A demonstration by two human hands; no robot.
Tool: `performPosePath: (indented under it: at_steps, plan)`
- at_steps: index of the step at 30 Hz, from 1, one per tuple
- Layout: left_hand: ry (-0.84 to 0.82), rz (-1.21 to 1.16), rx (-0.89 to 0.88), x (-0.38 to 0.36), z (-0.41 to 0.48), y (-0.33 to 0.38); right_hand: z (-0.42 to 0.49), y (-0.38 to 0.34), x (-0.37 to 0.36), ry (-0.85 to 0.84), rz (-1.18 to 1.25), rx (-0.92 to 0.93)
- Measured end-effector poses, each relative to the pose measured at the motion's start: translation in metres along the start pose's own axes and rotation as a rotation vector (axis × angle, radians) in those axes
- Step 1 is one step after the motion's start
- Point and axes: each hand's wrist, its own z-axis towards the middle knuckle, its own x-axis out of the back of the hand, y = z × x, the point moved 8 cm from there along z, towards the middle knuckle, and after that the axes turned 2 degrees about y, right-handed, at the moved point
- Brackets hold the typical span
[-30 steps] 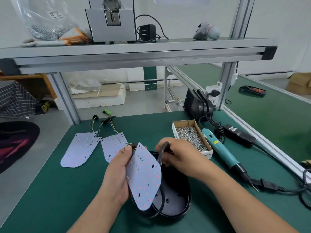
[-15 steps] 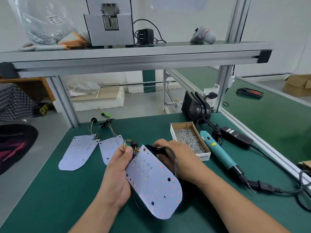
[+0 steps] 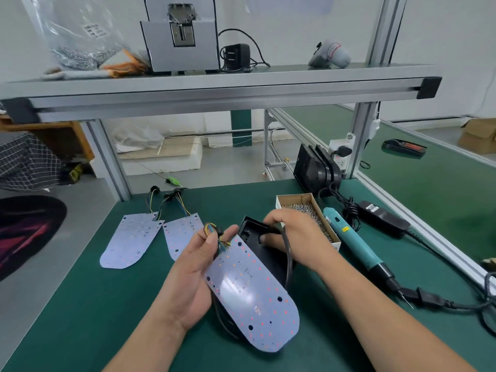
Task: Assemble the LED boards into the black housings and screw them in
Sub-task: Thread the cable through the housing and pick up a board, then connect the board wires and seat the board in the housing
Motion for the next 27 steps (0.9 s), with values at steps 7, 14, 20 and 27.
performPosePath:
  at_steps: [7, 14, 20, 27]
  plan:
    - [0.036, 0.123, -0.033, -0.001, 0.003, -0.003, 0.004, 0.004, -0.018, -0.198, 0.408, -0.156]
    - [0.162, 0.247, -0.122, 0.01, 0.001, 0.006, -0.006, 0.004, -0.032, -0.409, 0.809, -0.15]
    - [0.147, 0.213, -0.162, 0.011, 0.001, 0.014, -0.006, 0.01, -0.039, -0.298, 1.033, -0.303]
    - [-0.019, 0.232, -0.046, 0.007, -0.003, 0.015, 0.001, 0.012, -0.031, -0.079, 0.76, -0.368]
